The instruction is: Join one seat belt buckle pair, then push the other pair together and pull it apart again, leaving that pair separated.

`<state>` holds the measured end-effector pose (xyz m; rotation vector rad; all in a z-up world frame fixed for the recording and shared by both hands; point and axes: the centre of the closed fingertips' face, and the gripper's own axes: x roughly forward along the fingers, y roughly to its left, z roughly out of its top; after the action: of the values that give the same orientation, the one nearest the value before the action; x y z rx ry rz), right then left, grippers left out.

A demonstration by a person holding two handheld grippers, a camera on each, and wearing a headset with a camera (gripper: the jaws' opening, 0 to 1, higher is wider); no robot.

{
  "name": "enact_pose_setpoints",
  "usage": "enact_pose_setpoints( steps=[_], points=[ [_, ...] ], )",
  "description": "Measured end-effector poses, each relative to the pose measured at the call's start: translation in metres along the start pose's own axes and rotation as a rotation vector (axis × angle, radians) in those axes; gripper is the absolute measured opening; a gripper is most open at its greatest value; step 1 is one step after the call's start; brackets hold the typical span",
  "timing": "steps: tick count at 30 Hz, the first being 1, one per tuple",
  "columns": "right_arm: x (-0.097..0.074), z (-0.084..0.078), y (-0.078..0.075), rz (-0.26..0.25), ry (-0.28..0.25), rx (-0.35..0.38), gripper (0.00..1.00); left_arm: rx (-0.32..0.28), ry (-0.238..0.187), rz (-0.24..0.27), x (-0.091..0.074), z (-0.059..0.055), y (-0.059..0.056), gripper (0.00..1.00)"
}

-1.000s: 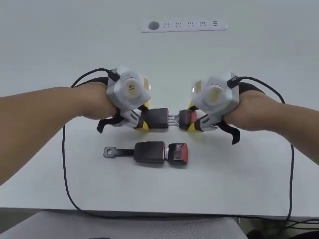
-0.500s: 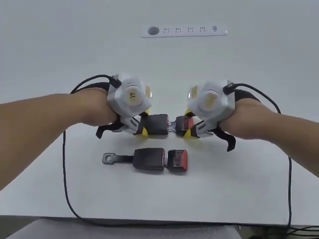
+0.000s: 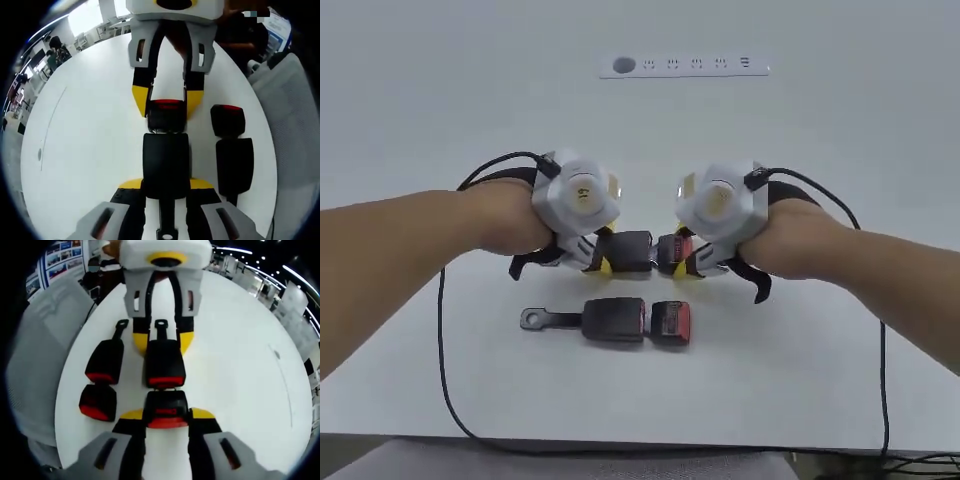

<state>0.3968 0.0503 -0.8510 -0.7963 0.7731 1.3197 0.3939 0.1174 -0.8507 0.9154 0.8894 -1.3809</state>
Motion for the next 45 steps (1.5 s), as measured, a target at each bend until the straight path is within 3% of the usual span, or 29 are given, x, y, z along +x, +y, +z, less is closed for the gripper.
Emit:
enact_pose_setpoints(
  steps=[8,19,34,42,45],
  points=[
    [-0.003,-0.002,0.003,-0.007,-0.01,0.004,0.3,-0.013,0.004,0.002,0.001,0.0,0.001,0.31],
    [-0.019,-0.023,0.007,-0.016,-0.018,0.017,0.3,-0.029,0.002,0.012,0.0,0.0,0.0,0.31],
    [-0.051,-0.067,0.01,-0.049,0.039,0.011,0.32,-0.029,-0.009,0.008,-0.001,0.002,0.0,0.32],
    [-0.07,-0.105,0.003,-0.068,0.105,0.029,0.33,-0.027,-0.001,0.01,-0.001,0.002,0.0,0.32],
    [-0.072,-0.106,0.001,-0.086,0.102,0.018,0.35,-0.037,0.009,0.017,-0.001,0.002,0.0,0.32]
  ],
)
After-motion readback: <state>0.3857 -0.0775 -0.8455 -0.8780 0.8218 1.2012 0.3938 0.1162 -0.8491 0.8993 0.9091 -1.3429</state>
